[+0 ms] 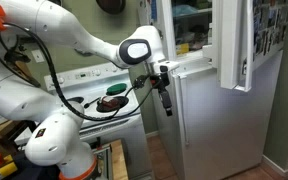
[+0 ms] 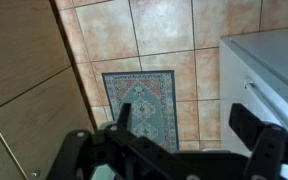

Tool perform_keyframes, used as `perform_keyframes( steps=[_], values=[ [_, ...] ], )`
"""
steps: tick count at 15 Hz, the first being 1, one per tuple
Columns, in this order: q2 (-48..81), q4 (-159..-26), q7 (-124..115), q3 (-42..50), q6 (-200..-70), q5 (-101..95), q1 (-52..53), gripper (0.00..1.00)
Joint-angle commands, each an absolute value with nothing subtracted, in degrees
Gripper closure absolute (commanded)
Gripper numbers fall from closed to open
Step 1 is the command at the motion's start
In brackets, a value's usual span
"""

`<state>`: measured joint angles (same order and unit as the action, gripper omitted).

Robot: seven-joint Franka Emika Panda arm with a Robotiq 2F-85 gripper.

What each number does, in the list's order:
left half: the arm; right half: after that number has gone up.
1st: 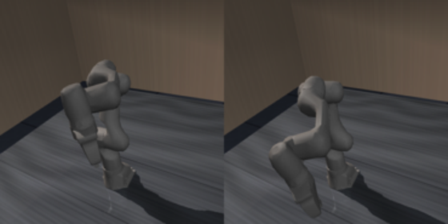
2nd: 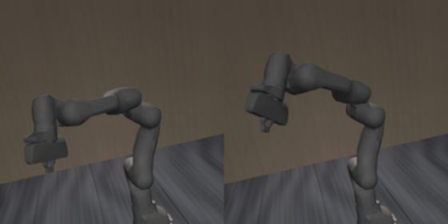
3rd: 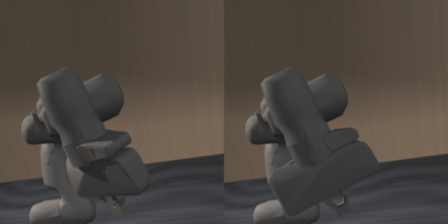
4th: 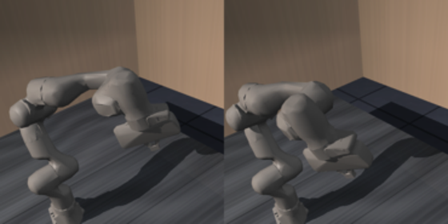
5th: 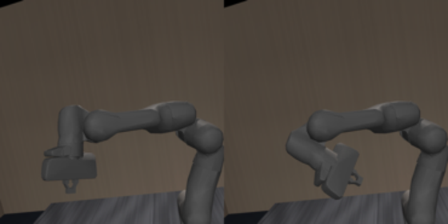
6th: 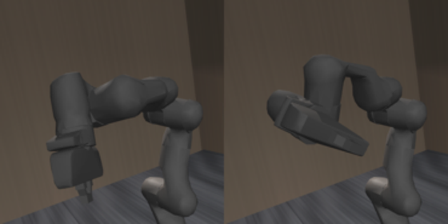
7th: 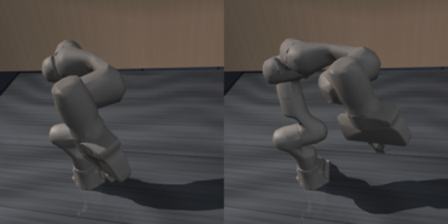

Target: Move the white and green pack to the bottom shelf on the fridge door.

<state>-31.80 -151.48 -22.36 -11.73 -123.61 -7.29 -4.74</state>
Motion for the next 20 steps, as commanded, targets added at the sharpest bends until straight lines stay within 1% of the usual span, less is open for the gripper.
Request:
perform_keyframes(
  steps=[1,12,15,20],
  values=[
    [-31.7,-151.4,-22.8,-10.9,-123.4,-7.8,-3.9,0.0],
    [-31.7,-151.4,-22.8,-10.9,-123.4,-7.8,-3.9,0.0],
    [-30.8,-148.6,-21.6,-12.9,-124.5,-9.6,-2.0,0.0],
    [-31.7,-141.4,-20.5,-16.1,-119.8,-15.6,-0.5,0.0]
  ],
)
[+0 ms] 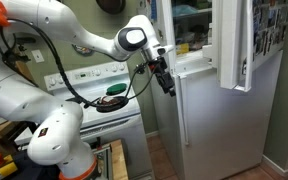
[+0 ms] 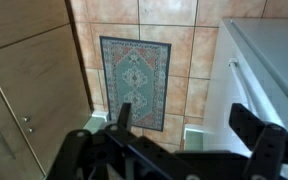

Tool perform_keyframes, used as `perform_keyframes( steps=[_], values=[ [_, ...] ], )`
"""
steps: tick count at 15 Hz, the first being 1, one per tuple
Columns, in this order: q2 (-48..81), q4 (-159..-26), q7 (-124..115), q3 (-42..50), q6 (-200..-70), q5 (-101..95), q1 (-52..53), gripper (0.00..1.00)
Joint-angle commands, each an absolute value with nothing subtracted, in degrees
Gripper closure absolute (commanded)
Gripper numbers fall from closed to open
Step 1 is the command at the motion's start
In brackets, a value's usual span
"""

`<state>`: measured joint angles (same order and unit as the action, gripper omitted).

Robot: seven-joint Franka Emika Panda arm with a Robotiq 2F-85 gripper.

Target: Move the white and green pack to the bottom shelf on the fridge door.

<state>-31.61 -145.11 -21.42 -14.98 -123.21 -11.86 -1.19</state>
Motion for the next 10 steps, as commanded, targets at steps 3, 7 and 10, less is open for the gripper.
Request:
perform_keyframes(
  steps=[3,7,10],
  values=[
    [-31.9,-137.6,-20.0,-16.6,-117.1,-18.2,0.0,0.0],
    [-31.6,-137.1,-21.0,-16.1,-119.0,-18.4,0.6,0.0],
    [-31.5,-137.0,-20.9,-16.1,-118.9,-18.6,0.6,0.0]
  ],
)
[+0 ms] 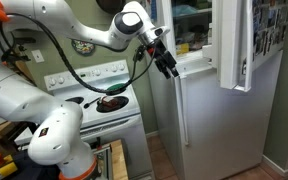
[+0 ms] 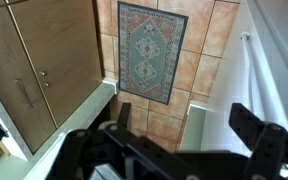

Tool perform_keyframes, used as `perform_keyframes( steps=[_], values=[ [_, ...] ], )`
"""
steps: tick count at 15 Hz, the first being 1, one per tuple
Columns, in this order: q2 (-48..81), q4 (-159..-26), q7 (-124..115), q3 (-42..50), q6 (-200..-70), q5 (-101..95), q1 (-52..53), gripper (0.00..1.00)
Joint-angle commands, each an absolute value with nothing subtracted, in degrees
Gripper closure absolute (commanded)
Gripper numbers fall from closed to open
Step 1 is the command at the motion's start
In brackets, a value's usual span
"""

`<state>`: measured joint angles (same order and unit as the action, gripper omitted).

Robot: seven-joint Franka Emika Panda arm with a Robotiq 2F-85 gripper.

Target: Move the white and green pack to the bottom shelf on the fridge door.

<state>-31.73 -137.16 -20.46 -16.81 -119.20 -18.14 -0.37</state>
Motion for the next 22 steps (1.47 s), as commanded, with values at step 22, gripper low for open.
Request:
perform_keyframes(
  steps=[22],
  values=[
    [-35.0,-122.1,-35.3,-22.6,-127.9,-36.3,-3.9,0.0]
  ],
)
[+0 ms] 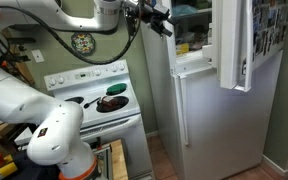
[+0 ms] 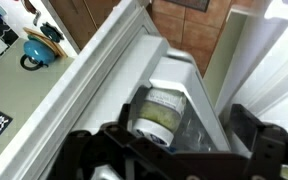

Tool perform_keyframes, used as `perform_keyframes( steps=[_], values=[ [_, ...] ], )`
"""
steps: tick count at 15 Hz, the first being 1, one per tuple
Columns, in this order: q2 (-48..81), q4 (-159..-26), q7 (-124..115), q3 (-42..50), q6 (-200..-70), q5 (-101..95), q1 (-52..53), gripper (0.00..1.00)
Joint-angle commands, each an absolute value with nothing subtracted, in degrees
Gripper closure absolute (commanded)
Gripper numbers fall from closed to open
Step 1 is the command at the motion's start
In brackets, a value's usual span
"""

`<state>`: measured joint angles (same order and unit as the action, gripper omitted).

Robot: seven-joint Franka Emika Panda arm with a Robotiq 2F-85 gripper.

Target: Move the white and green pack to the bottom shelf on the fridge door.

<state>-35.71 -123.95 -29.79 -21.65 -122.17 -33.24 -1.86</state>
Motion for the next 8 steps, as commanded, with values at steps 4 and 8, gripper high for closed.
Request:
perform_keyframes(
  steps=[4,8],
  values=[
    [-34.6,-120.9,-42.6,-22.5,-140.5,-42.9,-7.9,0.0],
    [-34.4,-120.6,-44.4,-21.5,-143.4,-44.4,-8.3,0.0]
  ],
)
